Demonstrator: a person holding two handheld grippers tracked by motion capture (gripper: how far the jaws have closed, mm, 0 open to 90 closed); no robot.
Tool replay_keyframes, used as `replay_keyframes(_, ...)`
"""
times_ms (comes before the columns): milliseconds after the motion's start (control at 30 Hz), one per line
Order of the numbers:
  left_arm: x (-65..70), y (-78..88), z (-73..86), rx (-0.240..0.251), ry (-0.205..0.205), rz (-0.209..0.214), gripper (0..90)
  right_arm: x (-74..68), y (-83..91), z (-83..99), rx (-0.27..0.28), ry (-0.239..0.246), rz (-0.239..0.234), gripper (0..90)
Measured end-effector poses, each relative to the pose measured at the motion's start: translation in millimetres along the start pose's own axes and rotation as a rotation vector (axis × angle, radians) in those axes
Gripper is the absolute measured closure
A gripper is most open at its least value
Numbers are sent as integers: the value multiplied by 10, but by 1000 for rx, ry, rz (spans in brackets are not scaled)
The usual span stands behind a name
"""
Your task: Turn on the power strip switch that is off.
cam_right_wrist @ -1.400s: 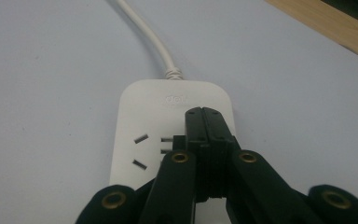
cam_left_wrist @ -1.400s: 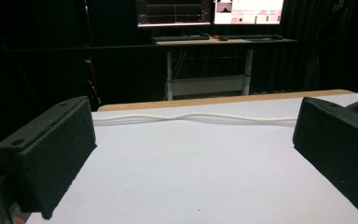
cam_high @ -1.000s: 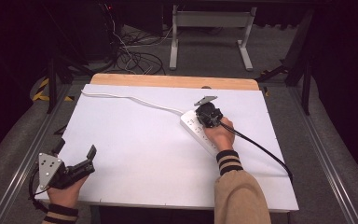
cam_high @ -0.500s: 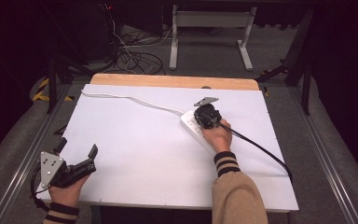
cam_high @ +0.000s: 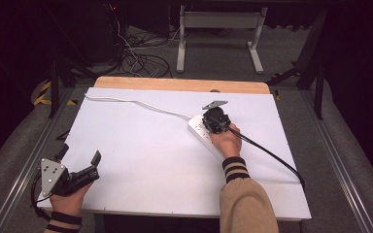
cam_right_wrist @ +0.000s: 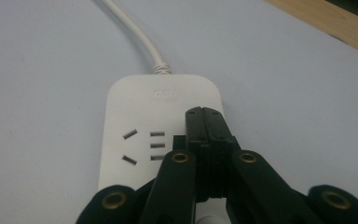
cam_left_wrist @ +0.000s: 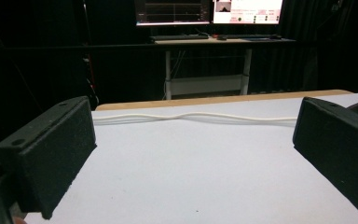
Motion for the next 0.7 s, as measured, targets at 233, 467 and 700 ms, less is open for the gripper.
replay_keyframes(233,13,-4,0,0,0,3,0,-8,8,7,-5,3,17,900)
replay_keyframes(467,21,-14,2,-1,-5,5,0,-9,6,0,-11,2,21,900)
replay_keyframes(700,26,-16,3,-2,-3,7,0,-14,7,-1,-13,2,27,900)
Point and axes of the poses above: each handheld gripper's, and its own axes: y roughly backward along the jaws, z roughly out of its underside, x roughly to its right, the point moved 6 cm from there along -y, roughly forward along the jaws, and after that the axes turned 8 degrees about y, right-handed, at the moved point
